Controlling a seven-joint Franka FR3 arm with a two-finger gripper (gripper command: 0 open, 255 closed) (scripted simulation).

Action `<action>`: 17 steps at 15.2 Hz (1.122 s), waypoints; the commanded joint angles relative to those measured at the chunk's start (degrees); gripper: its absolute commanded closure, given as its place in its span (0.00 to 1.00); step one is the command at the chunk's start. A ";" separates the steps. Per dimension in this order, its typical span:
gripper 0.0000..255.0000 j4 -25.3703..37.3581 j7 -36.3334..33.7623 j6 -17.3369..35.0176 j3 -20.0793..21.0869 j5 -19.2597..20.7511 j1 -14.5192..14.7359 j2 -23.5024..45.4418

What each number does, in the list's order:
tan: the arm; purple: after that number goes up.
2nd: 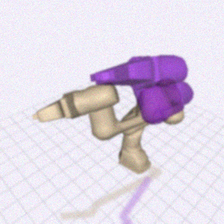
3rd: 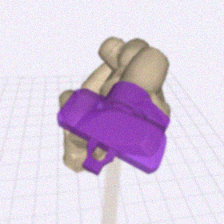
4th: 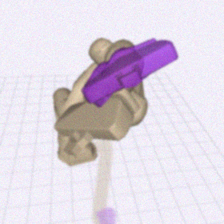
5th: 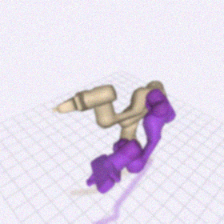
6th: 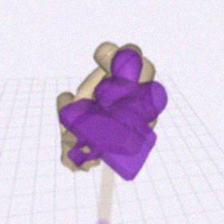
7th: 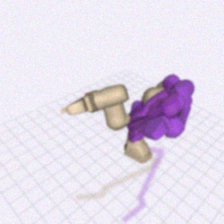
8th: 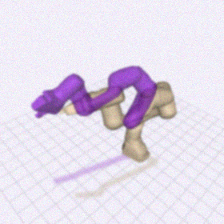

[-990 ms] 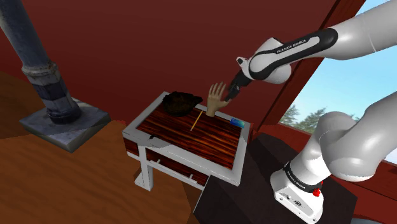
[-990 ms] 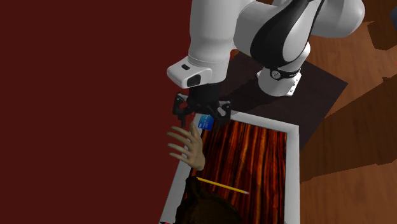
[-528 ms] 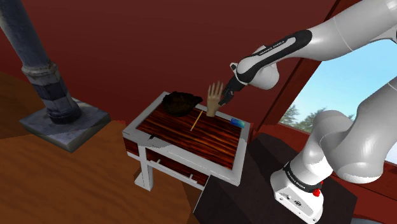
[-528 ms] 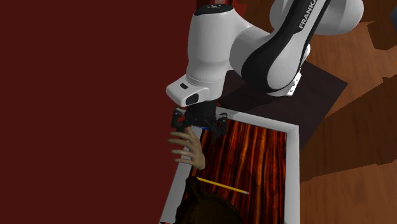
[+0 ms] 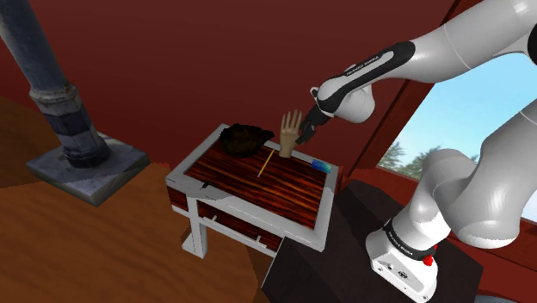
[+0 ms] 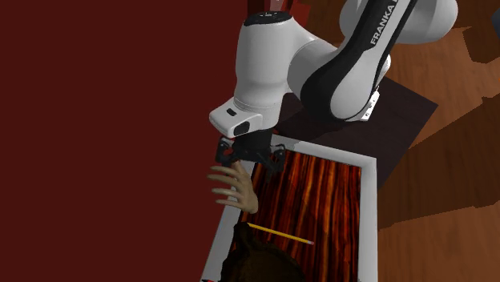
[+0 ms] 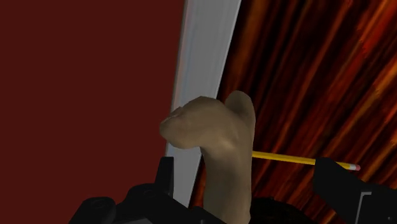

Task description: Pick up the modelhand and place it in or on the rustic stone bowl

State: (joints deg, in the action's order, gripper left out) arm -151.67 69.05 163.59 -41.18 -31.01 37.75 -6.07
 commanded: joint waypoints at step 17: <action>1.00 -0.13 -12.31 -5.07 4.50 14.00 -7.30 -6.33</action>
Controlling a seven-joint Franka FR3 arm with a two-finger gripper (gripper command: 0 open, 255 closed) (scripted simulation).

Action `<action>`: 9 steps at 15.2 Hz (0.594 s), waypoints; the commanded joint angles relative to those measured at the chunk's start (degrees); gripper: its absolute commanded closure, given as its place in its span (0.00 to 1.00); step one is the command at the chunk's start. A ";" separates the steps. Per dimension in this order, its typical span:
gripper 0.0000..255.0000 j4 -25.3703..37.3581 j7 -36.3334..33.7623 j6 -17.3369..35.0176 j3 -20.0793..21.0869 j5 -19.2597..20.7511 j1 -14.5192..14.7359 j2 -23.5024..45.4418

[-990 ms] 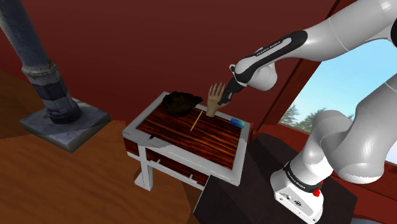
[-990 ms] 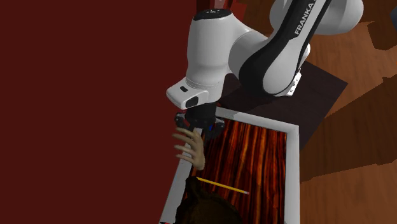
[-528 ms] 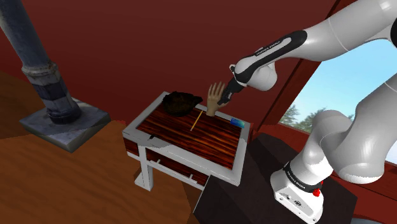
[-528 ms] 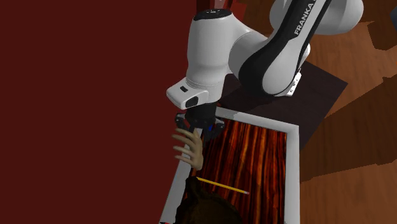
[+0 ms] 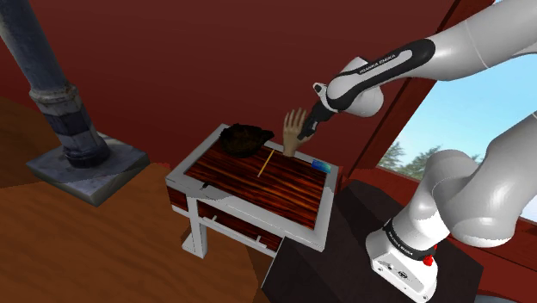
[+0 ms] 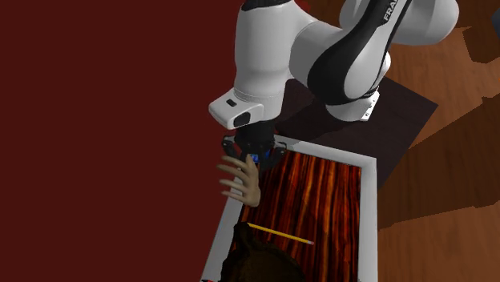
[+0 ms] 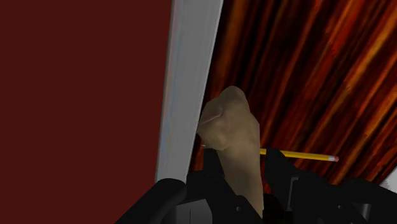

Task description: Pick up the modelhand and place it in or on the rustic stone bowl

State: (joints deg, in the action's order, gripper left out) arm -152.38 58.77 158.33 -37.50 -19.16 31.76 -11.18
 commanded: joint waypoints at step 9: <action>1.00 2.62 -9.78 -7.25 5.76 10.79 -7.08 -7.36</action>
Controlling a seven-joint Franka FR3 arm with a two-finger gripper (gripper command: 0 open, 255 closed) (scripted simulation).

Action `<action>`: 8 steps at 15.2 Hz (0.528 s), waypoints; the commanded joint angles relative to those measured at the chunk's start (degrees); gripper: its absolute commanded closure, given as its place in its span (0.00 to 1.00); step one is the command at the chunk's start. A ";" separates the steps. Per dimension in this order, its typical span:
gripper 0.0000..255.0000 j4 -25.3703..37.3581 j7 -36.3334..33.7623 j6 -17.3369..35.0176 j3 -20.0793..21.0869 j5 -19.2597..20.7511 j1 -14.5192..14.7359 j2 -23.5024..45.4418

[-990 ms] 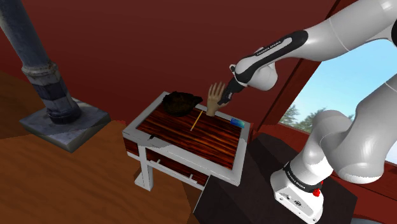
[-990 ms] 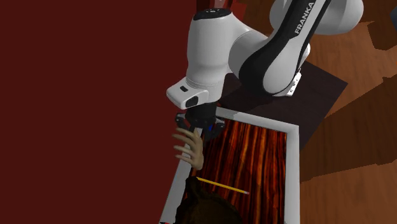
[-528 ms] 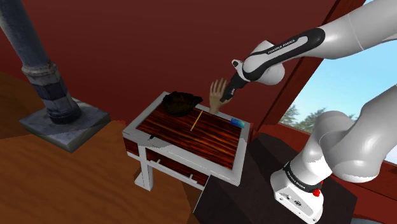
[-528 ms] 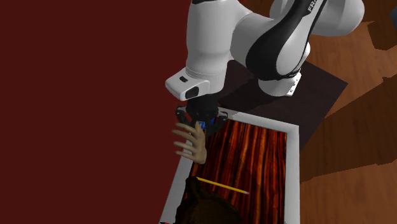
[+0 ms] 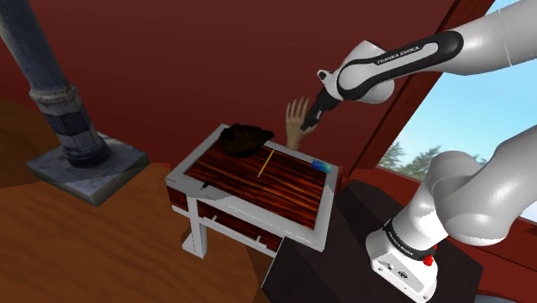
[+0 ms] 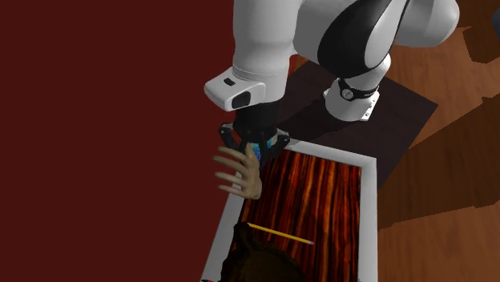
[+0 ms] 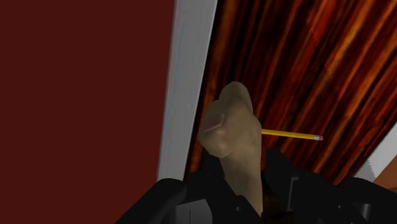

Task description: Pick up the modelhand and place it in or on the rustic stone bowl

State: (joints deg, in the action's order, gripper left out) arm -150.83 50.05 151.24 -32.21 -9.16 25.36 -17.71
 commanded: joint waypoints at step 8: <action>1.00 4.02 -4.95 -7.00 3.34 4.45 -3.35 -5.00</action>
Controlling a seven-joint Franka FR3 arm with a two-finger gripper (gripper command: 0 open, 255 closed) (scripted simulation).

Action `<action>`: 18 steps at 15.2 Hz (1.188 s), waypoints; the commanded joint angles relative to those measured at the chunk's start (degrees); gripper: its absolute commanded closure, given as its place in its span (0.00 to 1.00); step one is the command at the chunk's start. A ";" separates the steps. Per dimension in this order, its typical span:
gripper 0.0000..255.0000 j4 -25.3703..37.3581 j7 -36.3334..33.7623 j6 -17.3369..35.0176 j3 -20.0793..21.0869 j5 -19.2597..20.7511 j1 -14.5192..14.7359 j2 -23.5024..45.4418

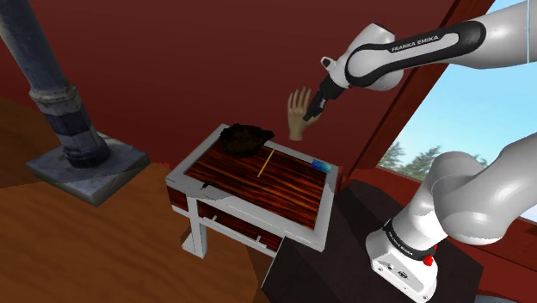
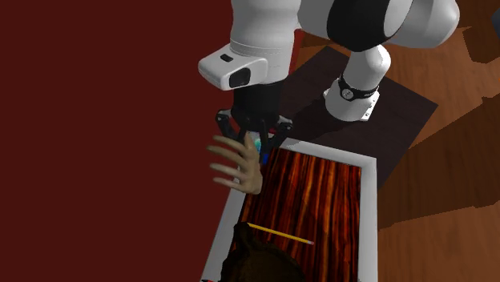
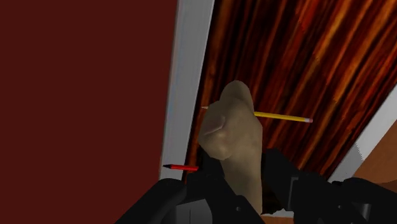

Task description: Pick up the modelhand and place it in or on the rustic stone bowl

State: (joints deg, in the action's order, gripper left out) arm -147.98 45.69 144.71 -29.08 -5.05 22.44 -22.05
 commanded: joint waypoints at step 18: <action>1.00 15.27 -12.20 -5.68 8.60 -1.68 4.22 7.62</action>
State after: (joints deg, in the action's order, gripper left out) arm -134.02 34.52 139.03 -21.11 -6.40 26.11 -15.66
